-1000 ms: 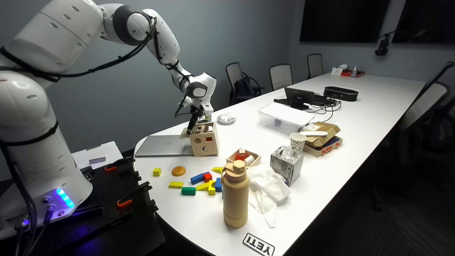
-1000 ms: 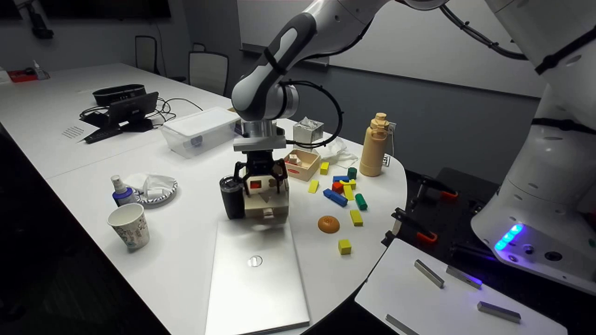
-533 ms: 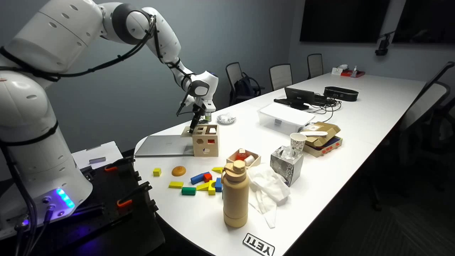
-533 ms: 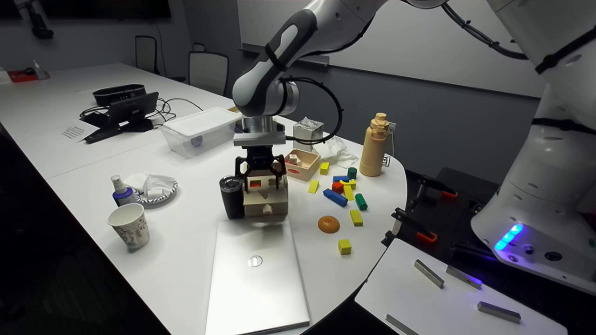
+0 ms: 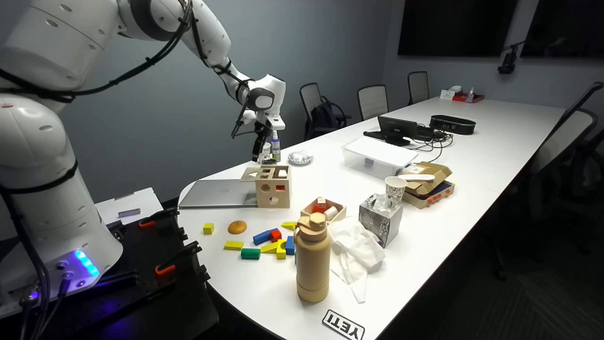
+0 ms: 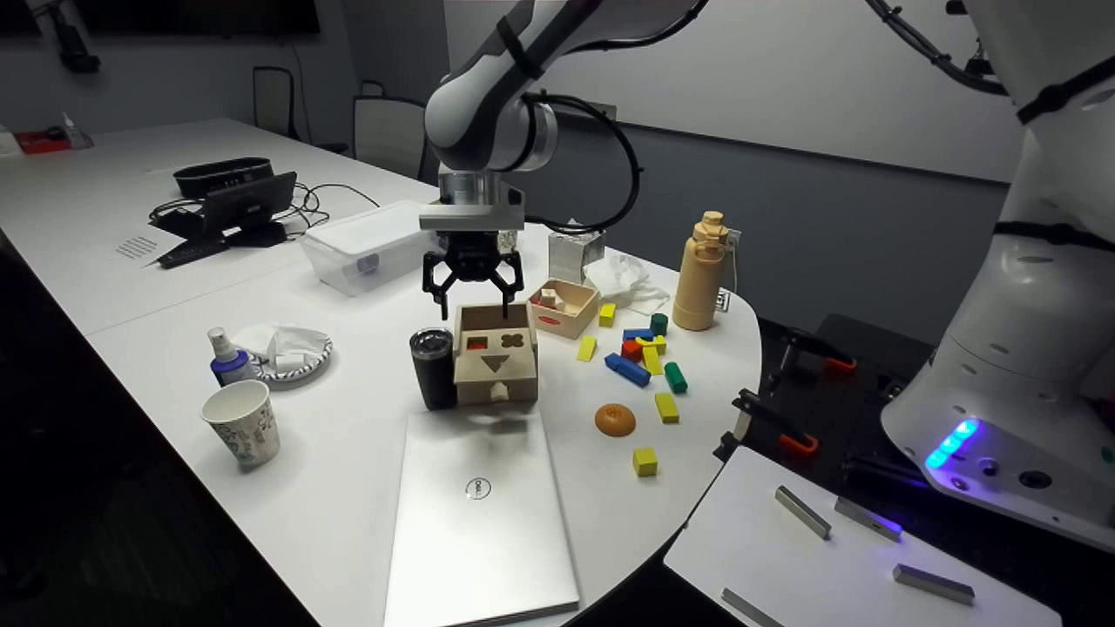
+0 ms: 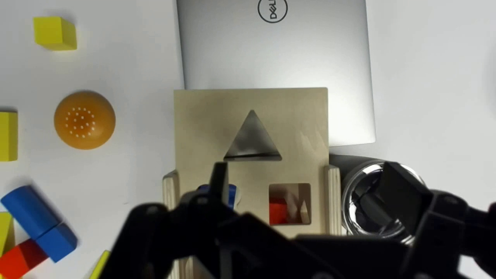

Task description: Open the door of the box

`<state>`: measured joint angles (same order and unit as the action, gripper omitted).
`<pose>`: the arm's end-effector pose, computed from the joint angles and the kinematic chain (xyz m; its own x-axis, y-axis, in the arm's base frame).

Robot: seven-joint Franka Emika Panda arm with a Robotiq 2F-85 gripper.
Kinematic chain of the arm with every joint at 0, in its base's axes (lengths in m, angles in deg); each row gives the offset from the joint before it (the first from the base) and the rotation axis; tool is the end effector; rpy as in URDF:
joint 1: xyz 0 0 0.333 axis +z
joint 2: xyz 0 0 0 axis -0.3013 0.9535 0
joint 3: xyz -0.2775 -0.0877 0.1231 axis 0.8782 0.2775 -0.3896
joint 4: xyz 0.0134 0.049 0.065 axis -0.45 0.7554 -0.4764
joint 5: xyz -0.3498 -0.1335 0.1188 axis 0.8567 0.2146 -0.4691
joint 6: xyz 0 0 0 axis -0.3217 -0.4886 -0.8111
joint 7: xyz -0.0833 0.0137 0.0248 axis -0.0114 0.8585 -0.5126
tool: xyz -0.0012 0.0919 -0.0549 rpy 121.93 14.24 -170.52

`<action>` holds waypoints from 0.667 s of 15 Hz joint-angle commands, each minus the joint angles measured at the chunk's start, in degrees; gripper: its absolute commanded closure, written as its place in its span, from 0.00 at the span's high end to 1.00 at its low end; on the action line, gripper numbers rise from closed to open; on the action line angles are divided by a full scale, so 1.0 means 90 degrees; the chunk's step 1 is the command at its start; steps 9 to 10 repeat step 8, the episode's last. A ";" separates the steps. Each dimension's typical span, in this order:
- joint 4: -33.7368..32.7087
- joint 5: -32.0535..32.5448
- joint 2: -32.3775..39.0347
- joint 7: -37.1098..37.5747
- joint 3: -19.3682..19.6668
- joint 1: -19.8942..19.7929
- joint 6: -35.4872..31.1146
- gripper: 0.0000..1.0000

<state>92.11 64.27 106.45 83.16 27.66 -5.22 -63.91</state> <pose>0.6320 0.1834 0.1813 0.6996 -0.6582 -0.2782 -0.6921 -0.7210 -0.0345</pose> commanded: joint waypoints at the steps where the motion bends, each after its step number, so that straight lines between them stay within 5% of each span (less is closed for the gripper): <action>1: 0.0510 -0.0013 -0.0767 0.0418 0.0009 0.0134 0.0250 1.00; 10: 0.0748 -0.0043 -0.1180 0.0586 -0.0057 0.0091 0.0313 1.00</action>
